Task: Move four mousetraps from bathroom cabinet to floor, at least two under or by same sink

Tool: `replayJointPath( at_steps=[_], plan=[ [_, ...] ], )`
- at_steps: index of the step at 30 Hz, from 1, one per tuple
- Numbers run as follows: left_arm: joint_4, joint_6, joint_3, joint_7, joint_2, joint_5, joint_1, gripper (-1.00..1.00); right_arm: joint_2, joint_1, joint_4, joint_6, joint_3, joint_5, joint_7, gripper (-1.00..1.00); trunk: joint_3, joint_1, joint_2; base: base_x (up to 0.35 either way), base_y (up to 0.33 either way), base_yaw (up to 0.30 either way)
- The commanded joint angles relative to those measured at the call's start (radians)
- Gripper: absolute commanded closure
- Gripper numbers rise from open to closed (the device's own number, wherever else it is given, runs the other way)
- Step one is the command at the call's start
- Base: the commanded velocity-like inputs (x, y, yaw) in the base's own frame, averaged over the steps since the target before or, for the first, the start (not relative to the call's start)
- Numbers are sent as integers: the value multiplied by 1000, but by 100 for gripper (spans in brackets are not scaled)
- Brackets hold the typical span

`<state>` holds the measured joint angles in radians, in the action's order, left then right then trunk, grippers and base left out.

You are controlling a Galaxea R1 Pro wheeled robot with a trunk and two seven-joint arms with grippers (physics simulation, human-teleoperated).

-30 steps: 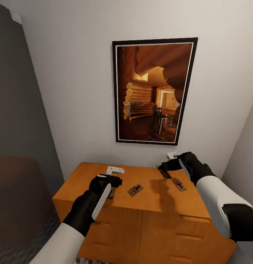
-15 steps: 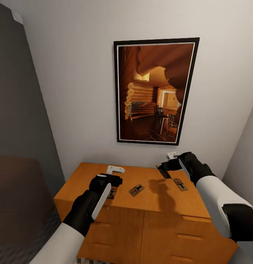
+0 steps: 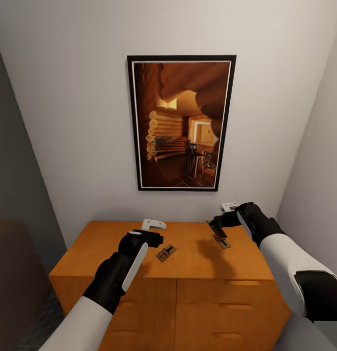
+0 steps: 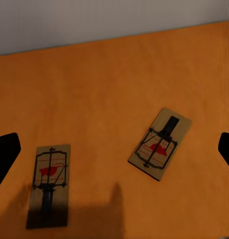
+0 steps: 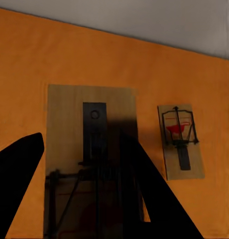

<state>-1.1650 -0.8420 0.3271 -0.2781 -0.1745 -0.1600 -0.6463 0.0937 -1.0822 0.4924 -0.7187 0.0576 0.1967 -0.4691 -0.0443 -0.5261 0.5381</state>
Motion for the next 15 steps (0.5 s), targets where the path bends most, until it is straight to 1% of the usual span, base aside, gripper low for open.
replayJointPath(
  at_steps=[1,15],
  plan=[
    [-1,-3,1,-9,0,-10,-1,-100,1,-1,2,-2,4,10,-10,100,-2,-1,2,0,0,-270],
    [-1,-3,-2,-12,0,-10,-1,-100,1,-1,2,-2,4,10,-10,100,7,-1,2,0,0,-267]
  ],
)
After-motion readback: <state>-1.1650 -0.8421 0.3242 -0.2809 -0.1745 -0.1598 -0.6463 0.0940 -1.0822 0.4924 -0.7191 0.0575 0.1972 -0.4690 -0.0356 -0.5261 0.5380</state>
